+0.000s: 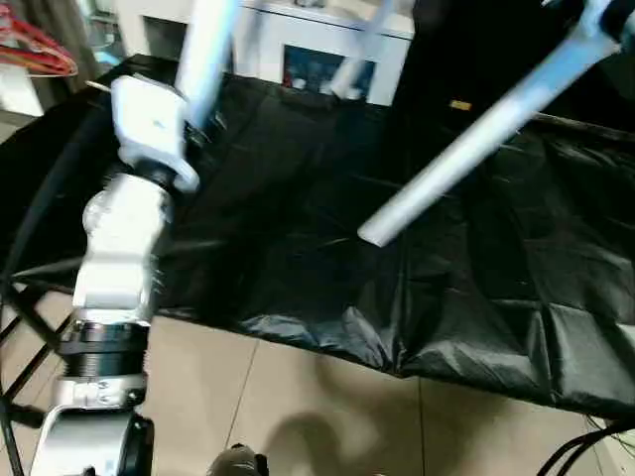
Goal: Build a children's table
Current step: Flip table
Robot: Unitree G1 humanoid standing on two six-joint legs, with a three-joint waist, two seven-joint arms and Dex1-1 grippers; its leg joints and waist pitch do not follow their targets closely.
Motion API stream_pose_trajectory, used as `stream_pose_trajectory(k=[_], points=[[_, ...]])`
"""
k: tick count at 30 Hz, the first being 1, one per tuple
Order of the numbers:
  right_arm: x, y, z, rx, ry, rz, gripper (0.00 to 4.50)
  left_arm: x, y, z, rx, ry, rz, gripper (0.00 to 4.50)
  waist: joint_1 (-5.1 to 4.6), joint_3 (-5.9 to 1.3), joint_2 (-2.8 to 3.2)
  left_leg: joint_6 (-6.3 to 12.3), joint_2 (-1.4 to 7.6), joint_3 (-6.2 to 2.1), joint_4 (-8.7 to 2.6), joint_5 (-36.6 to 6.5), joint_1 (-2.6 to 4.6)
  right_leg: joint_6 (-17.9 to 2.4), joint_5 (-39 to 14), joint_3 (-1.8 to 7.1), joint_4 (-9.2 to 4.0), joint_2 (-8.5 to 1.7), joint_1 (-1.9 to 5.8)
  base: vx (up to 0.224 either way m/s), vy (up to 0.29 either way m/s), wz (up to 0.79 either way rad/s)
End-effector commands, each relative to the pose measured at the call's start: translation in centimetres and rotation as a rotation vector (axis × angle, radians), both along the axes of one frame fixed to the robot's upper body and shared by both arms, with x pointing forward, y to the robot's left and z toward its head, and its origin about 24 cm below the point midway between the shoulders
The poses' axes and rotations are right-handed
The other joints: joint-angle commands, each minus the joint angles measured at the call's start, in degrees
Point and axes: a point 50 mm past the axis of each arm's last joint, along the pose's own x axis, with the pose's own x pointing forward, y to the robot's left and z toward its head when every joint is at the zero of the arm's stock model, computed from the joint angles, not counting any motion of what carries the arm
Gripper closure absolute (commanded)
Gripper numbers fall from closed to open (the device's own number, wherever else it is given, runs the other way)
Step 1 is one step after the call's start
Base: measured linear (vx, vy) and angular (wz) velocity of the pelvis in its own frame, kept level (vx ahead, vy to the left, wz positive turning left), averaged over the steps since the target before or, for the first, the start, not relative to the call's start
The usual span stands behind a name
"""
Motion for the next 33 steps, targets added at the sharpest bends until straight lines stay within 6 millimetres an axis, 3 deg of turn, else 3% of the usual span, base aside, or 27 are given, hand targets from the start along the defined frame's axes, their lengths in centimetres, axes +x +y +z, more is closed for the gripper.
stream_pose_trajectory(k=[1, 2, 3, 4, 6, 10, 15, 20, 22, 29, 30, 31, 32, 33], points=[[-0.5, -1.3, 1.1, 0.116, -0.064, -0.015, 1.25, 0.2, -0.2, -1.0, 0.008, 0.056, -0.003, 2.74, -0.77, -4.28, 1.01, -5.93, 6.35, -4.13, -5.64, -18.4, 3.15, -10.4, -6.3, 3.19, -3.72, -4.74, 0.84, 0.000, 0.000, 0.00], [-0.5, -1.3, 1.1, 0.118, -0.063, -0.013, 1.25, 0.2, -0.1, -0.9, 0.010, 0.054, -0.002, 2.74, -0.77, -4.28, 1.01, -5.93, 6.35, -4.13, -5.64, -18.4, 3.15, -10.4, -6.3, 3.19, -3.72, -4.74, 0.84, 0.000, 0.000, 0.00], [-0.5, -1.3, 1.1, 0.118, -0.063, -0.012, 1.11, 0.2, -0.1, -0.9, 0.010, 0.053, -0.002, 2.78, -0.69, -4.75, 0.77, -4.36, 6.23, -3.89, -5.08, -12.7, 2.87, -11.5, -0.3, 3.12, -3.07, -4.86, 1.28, 0.000, 0.000, 0.00], [-0.5, -1.3, 1.1, 0.119, -0.063, -0.011, 1.02, 0.2, -0.1, -0.9, 0.009, 0.053, -0.002, 2.81, -0.68, -4.61, 0.90, -2.97, 6.16, -3.70, -4.90, -10.6, 2.72, -12.3, 1.6, 3.15, -3.04, -4.82, 1.34, 0.000, 0.000, 0.00], [-0.5, -1.2, 1.0, 0.118, -0.062, -0.005, 0.79, 0.2, 0.0, -0.8, 0.018, 0.049, 0.002, 2.83, -0.58, -4.67, 0.65, -1.72, 6.14, -3.61, -4.72, -9.6, 2.62, -13.1, 1.7, 3.16, -3.01, -4.94, 1.62, 0.000, 0.000, 0.00], [-0.9, -0.1, 1.0, 0.121, -0.083, 0.117, 0.47, 0.2, 0.4, -0.7, 0.035, 0.047, 0.013, 2.87, -0.71, -4.69, 0.89, -0.76, 6.27, -3.64, -4.62, -9.6, 2.62, -13.8, 2.4, 3.09, -2.85, -4.86, 1.54, 0.000, 0.000, 0.00], [-2.0, 1.9, 0.6, 0.155, -0.120, 0.338, 0.05, 0.2, 0.5, -0.7, 0.043, 0.051, 0.014, 2.89, -0.84, -4.64, 1.00, -1.04, 6.38, -3.61, -4.85, -11.4, 2.93, -13.5, 1.4, 3.06, -3.09, -4.88, 1.44, 0.000, 0.000, 0.00], [-3.2, 3.1, 0.0, 0.182, -0.166, 0.474, 0.00, 0.3, 0.5, -0.8, 0.048, 0.059, 0.014, 2.90, -0.72, -4.70, 1.04, -0.79, 6.59, -3.80, -5.00, -10.8, 2.98, -13.2, 1.8, 3.00, -2.93, -4.95, 1.48, 0.000, 0.000, 0.00], [-3.8, 3.5, -0.2, 0.197, -0.178, 0.529, 0.00, 0.3, 0.6, -0.9, 0.049, 0.064, 0.014, 2.90, -0.61, -4.65, 1.35, -1.73, 6.54, -3.78, -5.24, -12.0, 3.13, -12.8, 0.5, 2.99, -3.19, -4.90, 1.43, 0.000, 0.000, 0.00], [-5.2, 4.1, -1.4, 0.278, -0.139, 0.645, 0.00, 0.3, 0.7, -1.4, 0.052, 0.083, 0.016, 2.91, -0.78, -4.50, 1.54, -3.33, 6.60, -4.07, -5.77, -14.6, 3.11, -11.6, -2.0, 3.03, -3.42, -4.92, 1.32, 0.000, 0.000, 0.00], [-5.2, 4.1, -1.9, 0.280, -0.119, 0.645, 0.00, 0.3, 0.8, -1.5, 0.051, 0.087, 0.016, 2.91, -0.74, -4.56, 1.44, -4.14, 6.53, -4.09, -5.78, -15.6, 3.22, -11.6, -3.3, 2.97, -3.59, -5.02, 1.29, 0.000, 0.000, 0.00], [-5.3, 4.4, -5.6, 0.278, 0.033, 0.632, 0.00, 0.3, 0.9, -2.2, 0.048, 0.123, 0.009, 2.91, -0.59, -4.36, 2.04, -4.66, 6.56, -4.09, -5.95, -16.3, 3.29, -11.2, -4.0, 3.12, -3.84, -5.04, 1.20, 0.000, 0.000, 0.00], [-5.3, 4.4, -5.6, 0.278, 0.033, 0.632, 0.00, 0.3, 0.9, -2.2, 0.048, 0.123, 0.009, 2.91, -0.57, -4.28, 1.92, -5.17, 6.69, -4.28, -6.20, -16.5, 3.33, -10.3, -3.3, 3.10, -3.80, -4.95, 1.18, 0.000, 0.000, 0.00], [-5.4, 4.6, -8.8, 0.303, 0.151, 0.611, 0.00, 0.3, 1.0, -3.0, 0.049, 0.158, 0.000, 2.91, -0.73, -4.36, 2.23, -5.45, 6.60, -4.50, -6.33, -16.4, 3.18, -9.9, -3.0, 3.12, -3.80, -4.88, 1.44, 0.000, 0.000, 0.00]])
